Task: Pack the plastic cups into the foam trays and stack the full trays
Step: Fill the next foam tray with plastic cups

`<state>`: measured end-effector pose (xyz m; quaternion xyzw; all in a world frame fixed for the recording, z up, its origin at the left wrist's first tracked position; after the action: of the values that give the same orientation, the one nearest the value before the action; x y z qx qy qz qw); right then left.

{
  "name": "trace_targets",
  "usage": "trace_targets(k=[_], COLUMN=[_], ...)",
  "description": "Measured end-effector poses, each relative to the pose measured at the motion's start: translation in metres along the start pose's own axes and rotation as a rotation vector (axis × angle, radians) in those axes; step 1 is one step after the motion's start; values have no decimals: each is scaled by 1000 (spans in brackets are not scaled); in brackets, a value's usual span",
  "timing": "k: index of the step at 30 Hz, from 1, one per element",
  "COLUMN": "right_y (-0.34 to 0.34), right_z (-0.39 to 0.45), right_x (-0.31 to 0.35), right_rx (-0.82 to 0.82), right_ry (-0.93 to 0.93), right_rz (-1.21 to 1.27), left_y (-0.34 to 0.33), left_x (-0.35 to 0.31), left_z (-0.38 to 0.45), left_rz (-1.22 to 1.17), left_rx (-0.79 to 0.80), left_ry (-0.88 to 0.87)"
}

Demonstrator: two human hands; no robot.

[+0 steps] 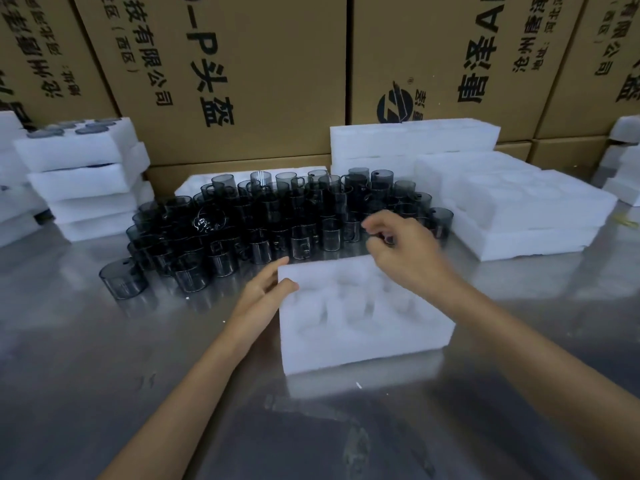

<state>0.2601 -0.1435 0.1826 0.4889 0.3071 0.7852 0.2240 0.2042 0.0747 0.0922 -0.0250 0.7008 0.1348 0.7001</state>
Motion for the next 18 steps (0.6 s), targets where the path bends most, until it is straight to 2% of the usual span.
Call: trace_targets(k=[4,8,13,18], right_y=[-72,-127,-141,-110], right_z=[55,80,95,86], right_x=[14,16,8,18], right_rx=[310,430,346,182], right_ry=[-94,-142,-162,-24], right_rz=[-169,-227,-228,-129], left_y=[3,12,17,18], left_x=[-1,6,7,7], left_z=[3,6,9,7], left_rz=[-5,21,24,19], left_rx=[-21,-44,-55,-61], left_ry=[-24,-15,-40,-44])
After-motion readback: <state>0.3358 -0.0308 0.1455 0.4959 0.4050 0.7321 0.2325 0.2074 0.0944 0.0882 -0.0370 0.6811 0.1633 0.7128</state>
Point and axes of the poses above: each hand's wrist, its own z-axis towards the middle knuckle, its own y-axis out of the back of the hand, x = y × z, the point moved 8 cm from there along z, towards the middle knuckle, and after that the axes turned 1 degree about -z, right-handed, at the moved point
